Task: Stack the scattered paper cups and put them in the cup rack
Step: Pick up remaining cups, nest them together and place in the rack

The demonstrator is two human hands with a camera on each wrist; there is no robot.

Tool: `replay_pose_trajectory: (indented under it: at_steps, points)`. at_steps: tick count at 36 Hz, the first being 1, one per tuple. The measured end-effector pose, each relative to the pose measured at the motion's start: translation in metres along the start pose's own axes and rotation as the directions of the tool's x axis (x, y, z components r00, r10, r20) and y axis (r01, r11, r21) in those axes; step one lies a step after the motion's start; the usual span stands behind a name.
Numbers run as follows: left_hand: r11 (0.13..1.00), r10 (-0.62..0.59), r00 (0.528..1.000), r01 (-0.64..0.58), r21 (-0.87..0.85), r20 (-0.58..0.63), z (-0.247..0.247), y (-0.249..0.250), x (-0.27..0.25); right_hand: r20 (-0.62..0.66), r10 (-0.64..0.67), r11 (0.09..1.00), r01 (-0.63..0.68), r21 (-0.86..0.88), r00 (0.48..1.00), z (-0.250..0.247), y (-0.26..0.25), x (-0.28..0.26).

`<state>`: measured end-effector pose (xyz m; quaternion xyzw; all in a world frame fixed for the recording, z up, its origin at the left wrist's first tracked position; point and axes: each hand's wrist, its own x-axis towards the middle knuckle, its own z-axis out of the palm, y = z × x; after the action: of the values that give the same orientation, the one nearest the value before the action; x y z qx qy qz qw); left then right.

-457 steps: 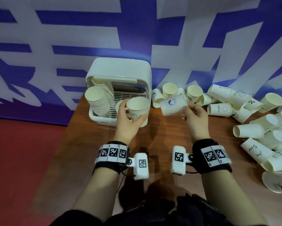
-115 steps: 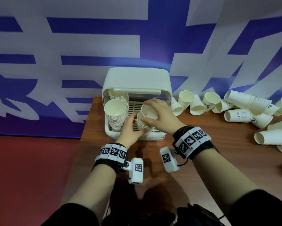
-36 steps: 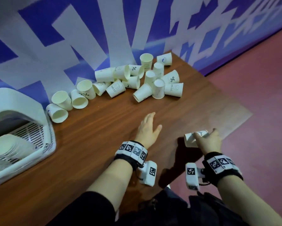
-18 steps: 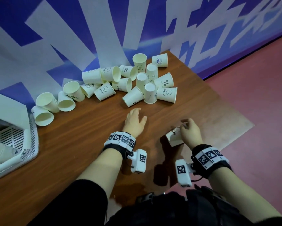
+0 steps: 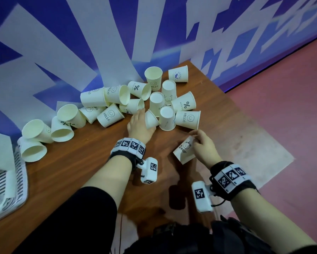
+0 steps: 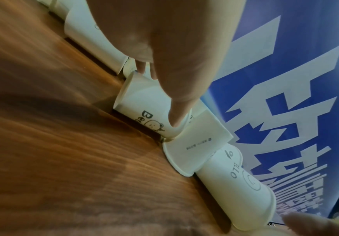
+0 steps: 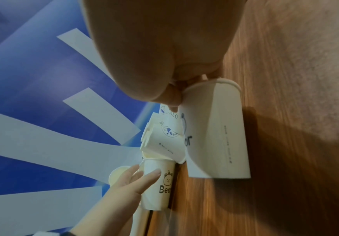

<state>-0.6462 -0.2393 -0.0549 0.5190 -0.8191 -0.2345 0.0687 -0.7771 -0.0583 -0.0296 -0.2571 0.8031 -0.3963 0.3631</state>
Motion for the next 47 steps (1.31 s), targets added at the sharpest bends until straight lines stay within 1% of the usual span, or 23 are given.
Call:
replay_pose_trajectory:
  at_steps: [3,6,13,16,18,22,24,26,30,33,39,43,47]
  points:
    - [1.000,0.007,0.999,-0.008,0.018,0.041,0.002,0.000,0.005,0.004,-0.006,1.000,0.006,0.015,1.000,0.002,0.000,0.003]
    - [0.997,0.000,0.997,-0.006,0.080,0.081,0.005,0.001,0.006,0.010,-0.006,1.000,0.006,0.023,1.000,0.003,0.002,0.003]
    - [0.994,-0.075,0.993,0.068,0.081,0.091,0.006,0.002,-0.015,0.031,-0.025,1.000,0.025,0.016,0.999,0.000,-0.001,0.000]
    - [0.993,-0.115,0.988,0.115,0.004,0.099,0.002,0.001,-0.029,0.035,-0.042,0.999,0.042,-0.012,0.999,0.001,-0.002,-0.003]
    - [0.987,-0.134,0.988,0.140,-0.079,0.077,-0.002,-0.001,-0.039,0.036,-0.055,0.998,0.056,-0.021,0.998,0.003,-0.004,-0.008]
    - [0.949,-0.187,0.981,0.193,-0.248,0.049,-0.017,-0.006,-0.059,0.059,-0.097,0.995,0.098,-0.020,0.994,0.008,-0.012,-0.018]
    - [0.921,-0.211,0.977,0.212,-0.327,0.038,-0.026,-0.009,-0.068,0.064,-0.120,0.992,0.122,-0.028,0.991,0.011,-0.016,-0.023]
    - [0.875,-0.244,0.970,0.229,-0.426,0.021,-0.035,-0.013,-0.078,0.073,-0.140,0.989,0.143,-0.037,0.988,0.014,-0.021,-0.029]
    - [0.785,-0.304,0.953,0.243,-0.570,-0.012,-0.049,-0.025,-0.095,0.132,-0.201,0.976,0.210,-0.061,0.971,0.021,-0.032,-0.043]
    - [0.754,-0.335,0.941,0.241,-0.611,-0.041,-0.062,-0.034,-0.111,0.174,-0.220,0.971,0.232,-0.054,0.960,0.030,-0.041,-0.054]
    - [0.746,-0.370,0.922,0.221,-0.628,-0.116,-0.090,-0.063,-0.145,0.204,-0.293,0.952,0.304,-0.026,0.934,0.062,-0.059,-0.074]
    - [0.676,-0.419,0.902,0.231,-0.700,-0.108,-0.112,-0.083,-0.167,0.207,-0.376,0.921,0.389,-0.026,0.903,0.085,-0.075,-0.088]
    - [0.630,-0.488,0.860,0.229,-0.742,-0.149,-0.131,-0.105,-0.185,0.212,-0.422,0.902,0.432,0.001,0.881,0.107,-0.090,-0.101]
